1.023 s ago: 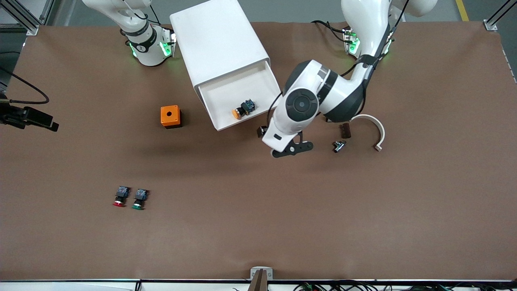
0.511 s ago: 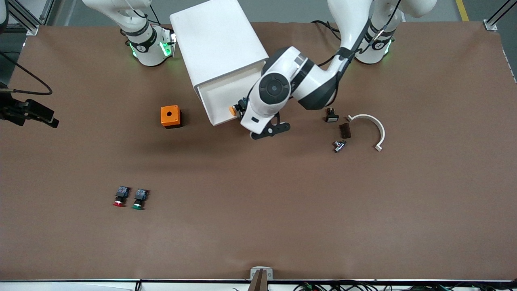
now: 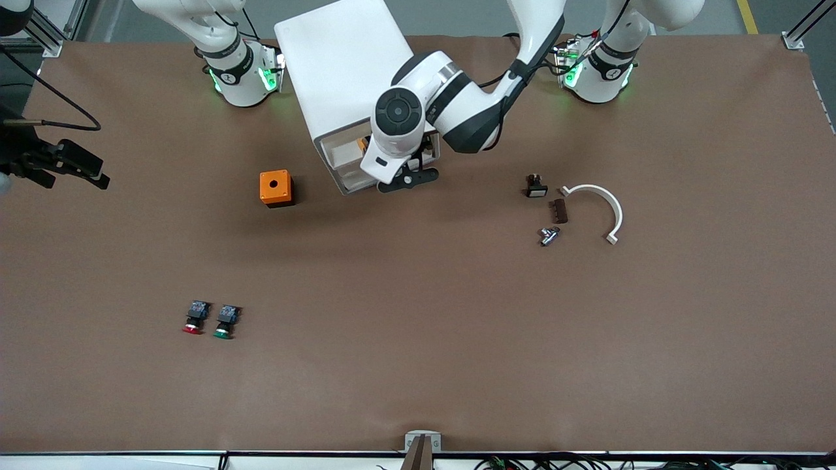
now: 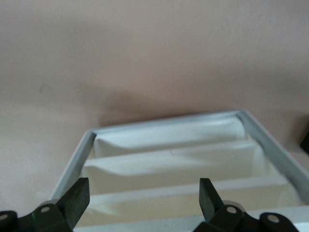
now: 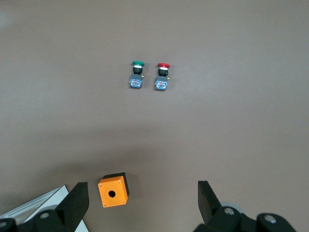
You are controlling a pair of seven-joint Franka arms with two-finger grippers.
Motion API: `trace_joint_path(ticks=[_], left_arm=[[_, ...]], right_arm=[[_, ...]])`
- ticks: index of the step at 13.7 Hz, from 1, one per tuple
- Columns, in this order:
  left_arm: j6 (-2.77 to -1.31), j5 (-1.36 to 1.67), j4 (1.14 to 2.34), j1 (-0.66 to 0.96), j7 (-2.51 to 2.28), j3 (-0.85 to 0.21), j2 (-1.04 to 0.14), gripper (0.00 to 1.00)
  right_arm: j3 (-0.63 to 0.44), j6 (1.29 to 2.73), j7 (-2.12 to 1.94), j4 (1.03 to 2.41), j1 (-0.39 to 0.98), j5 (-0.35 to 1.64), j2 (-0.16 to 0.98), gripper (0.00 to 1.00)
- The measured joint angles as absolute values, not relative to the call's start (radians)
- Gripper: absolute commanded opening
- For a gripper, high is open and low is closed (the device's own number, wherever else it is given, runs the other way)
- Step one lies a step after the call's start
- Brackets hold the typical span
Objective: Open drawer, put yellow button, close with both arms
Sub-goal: 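Push the drawer closed into the cabinet with the left gripper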
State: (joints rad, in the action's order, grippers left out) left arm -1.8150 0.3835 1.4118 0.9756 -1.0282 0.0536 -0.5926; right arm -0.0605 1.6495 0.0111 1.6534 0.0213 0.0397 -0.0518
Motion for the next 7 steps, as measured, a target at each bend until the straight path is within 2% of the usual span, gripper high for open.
trace_joint_path(ticks=[7], left_arm=[[-1.815, 0.385, 1.426, 0.975, -1.030, 0.012, -0.593, 1.00]], right_arm=[[-0.064, 1.609, 0.011, 1.646, 0.003, 0.036, -0.052, 1.00]])
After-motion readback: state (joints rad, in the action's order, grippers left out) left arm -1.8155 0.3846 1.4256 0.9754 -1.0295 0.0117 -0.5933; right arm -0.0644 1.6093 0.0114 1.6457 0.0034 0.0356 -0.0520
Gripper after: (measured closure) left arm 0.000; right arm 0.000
